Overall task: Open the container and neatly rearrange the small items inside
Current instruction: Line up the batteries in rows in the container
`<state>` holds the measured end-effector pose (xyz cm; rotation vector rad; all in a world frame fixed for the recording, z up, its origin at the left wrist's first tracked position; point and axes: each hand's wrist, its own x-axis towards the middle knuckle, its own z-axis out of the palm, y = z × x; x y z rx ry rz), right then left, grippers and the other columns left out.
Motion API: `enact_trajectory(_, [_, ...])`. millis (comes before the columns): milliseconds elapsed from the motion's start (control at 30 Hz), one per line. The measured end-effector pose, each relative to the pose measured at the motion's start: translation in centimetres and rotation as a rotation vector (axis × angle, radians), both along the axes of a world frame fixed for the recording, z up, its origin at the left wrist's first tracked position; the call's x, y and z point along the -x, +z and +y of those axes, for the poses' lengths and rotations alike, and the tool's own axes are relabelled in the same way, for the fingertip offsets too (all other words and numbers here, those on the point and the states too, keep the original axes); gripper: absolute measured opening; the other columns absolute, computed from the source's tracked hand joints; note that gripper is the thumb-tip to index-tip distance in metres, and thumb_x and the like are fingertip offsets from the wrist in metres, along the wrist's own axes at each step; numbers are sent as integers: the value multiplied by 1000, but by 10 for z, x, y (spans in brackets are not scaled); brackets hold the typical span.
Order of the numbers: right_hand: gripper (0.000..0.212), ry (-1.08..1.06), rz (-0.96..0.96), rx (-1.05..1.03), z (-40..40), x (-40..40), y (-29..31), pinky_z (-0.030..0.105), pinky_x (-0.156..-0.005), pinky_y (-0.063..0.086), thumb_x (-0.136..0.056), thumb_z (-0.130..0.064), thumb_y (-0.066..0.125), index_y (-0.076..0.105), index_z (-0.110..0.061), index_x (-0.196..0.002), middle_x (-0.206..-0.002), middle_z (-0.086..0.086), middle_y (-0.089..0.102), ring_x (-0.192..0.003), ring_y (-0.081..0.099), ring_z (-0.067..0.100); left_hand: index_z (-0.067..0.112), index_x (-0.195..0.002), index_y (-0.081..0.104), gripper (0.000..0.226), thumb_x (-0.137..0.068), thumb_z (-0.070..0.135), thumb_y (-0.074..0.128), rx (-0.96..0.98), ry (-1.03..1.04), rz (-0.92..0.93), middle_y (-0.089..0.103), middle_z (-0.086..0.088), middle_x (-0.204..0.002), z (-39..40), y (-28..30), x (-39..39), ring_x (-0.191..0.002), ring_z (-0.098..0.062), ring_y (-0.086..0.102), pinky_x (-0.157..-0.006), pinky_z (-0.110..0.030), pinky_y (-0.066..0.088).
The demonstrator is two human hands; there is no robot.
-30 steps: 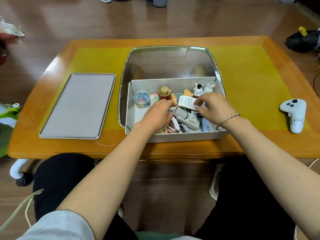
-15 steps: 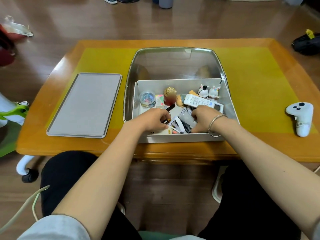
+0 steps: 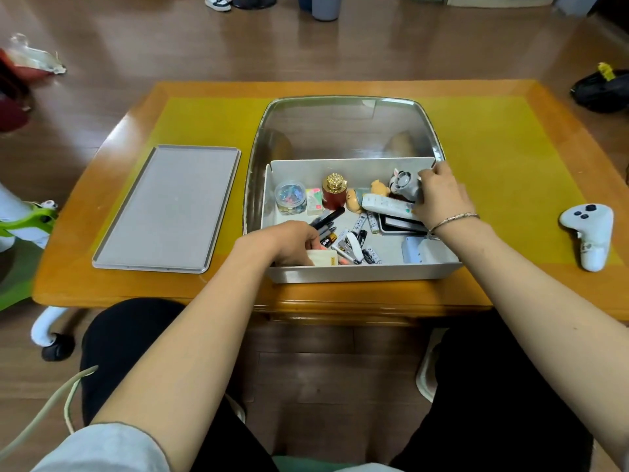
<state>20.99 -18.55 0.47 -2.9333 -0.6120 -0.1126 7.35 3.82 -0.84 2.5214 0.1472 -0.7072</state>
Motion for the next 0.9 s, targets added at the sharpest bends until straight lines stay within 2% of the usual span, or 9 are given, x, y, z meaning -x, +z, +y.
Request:
enact_trajectory(233, [45, 22, 2, -71, -5, 3, -7, 40, -71, 46, -83, 2, 56, 51, -9, -126, -125, 16, 44, -90, 56, 41, 22, -101, 55, 34, -76, 23, 78, 120, 68, -205, 60, 7, -96, 0, 3, 2, -86, -11, 58, -73, -28, 50])
enact_trajectory(400, [48, 371, 98, -295, -10, 17, 9, 28, -86, 44, -82, -11, 59, 52, -19, -129, -120, 3, 57, -91, 57, 15, 20, -96, 55, 33, -75, 22, 80, 114, 43, -480, 60, 1, -100, -18, 14, -23, -86, -13, 54, -68, -25, 42])
enact_trajectory(467, [52, 492, 182, -304, -9, 25, 10, 25, -88, 42, -81, -17, 67, 52, -18, -131, -119, 2, 59, -92, 55, 11, 18, -97, 58, 31, -75, 22, 79, 94, 19, -603, 60, -1, -101, -33, 17, -36, -94, -18, 52, -74, -27, 38])
enact_trajectory(567, [43, 465, 196, -297, -10, 22, 8, 31, -80, 46, -80, -24, 72, 60, -18, -121, -104, 2, 66, -85, 58, 17, 13, -103, 60, 33, -77, 22, 77, 87, -6, -709, 59, -5, -104, -57, 19, -52, -102, -23, 47, -84, -29, 33])
enact_trajectory(633, [28, 397, 97, -296, -16, 14, 9, 33, -72, 45, -80, -26, 73, 67, -18, -107, -87, 2, 67, -79, 58, 22, 12, -110, 59, 35, -79, 18, 75, 114, -14, -769, 59, -4, -109, -71, 19, -57, -104, -24, 46, -87, -30, 35])
enact_trajectory(700, [24, 310, 23, -358, -26, 8, 8, 29, -69, 43, -79, -23, 74, 70, -18, -102, -84, 5, 69, -75, 59, 24, 11, -125, 51, 46, -83, 11, 69, 95, 47, -823, 55, -6, -123, -77, 17, -58, -115, -25, 43, -97, -33, 34])
enact_trajectory(767, [25, 200, -62, -443, -37, 4, 6, 29, -73, 45, -80, -16, 72, 70, -17, -105, -88, 8, 72, -78, 63, 26, 10, -135, 40, 53, -86, 9, 61, 2, 167, -762, 47, -10, -133, -75, 12, -56, -124, -29, 38, -101, -37, 31])
enact_trajectory(833, [27, 102, -121, -455, -44, 1, 3, 32, -79, 47, -83, -13, 67, 69, -16, -110, -94, 11, 71, -85, 63, 29, 8, -131, 41, 43, -89, 9, 51, -167, 226, -585, 49, -14, -129, -72, 5, -49, -120, -34, 42, -96, -43, 33])
enact_trajectory(900, [31, 73, -128, -367, -45, -3, -1, 37, -85, 47, -86, -8, 62, 65, -13, -117, -106, 14, 68, -97, 59, 33, 9, -124, 47, 33, -90, 13, 45, -330, 151, -428, 57, -14, -120, -74, -1, -41, -112, -35, 46, -92, -46, 32])
